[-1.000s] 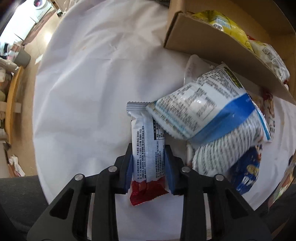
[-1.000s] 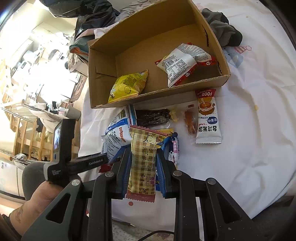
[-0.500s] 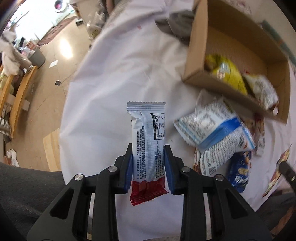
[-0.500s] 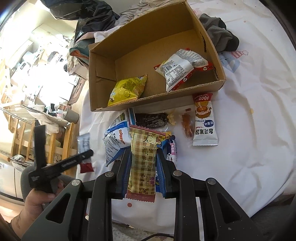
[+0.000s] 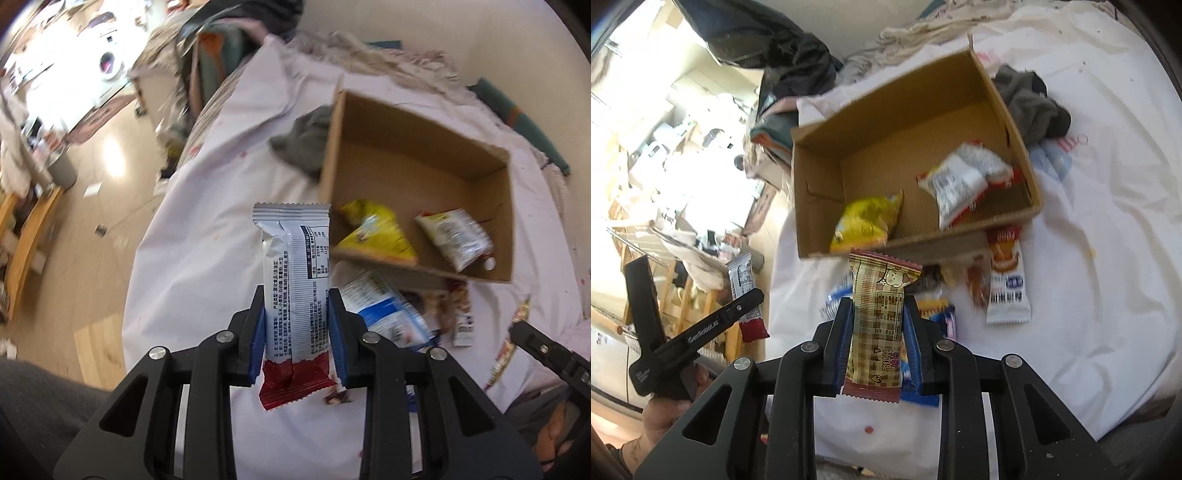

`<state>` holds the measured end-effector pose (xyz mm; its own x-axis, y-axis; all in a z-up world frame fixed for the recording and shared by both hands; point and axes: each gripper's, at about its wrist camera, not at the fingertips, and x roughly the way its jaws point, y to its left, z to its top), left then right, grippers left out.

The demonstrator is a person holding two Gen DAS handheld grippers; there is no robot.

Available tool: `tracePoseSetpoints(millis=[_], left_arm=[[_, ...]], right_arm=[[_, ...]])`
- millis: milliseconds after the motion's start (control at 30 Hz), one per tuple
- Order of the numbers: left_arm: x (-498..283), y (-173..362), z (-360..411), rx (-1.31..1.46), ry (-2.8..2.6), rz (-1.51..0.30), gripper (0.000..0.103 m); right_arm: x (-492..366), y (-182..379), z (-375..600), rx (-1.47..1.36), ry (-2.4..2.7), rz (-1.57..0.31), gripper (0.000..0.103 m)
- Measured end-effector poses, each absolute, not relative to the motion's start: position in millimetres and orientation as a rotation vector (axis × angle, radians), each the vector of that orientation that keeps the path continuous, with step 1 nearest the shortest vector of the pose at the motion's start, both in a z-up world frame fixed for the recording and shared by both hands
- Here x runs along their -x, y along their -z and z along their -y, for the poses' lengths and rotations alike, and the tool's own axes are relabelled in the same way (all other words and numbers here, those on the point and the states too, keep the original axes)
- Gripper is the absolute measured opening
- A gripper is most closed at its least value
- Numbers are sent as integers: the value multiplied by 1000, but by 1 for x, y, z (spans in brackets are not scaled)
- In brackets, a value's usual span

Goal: Organize snacks
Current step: 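Carry both bars into the cardboard box and open both tools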

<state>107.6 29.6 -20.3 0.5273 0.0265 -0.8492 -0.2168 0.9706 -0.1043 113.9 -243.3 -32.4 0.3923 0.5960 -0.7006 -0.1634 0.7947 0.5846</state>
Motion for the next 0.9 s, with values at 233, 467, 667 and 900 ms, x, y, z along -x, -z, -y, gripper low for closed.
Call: tracePoseSetpoints(millis=[233,467,667,900], left_arm=[[-137,2,-6,138,-51,-981,26],[-176,-1,5,136,-3,-997,26],[-212,6,16,94,12,-1006,26],[-241,35,27,46,9,-1043,26]], right_arm=[[-143,12,256,-453,-455,-974,28],[-183,4,265,-389,-365,-925,28],[-216,7,255,-250,-315,-915,28],[-241,33,240,-123,-293,-982,28]])
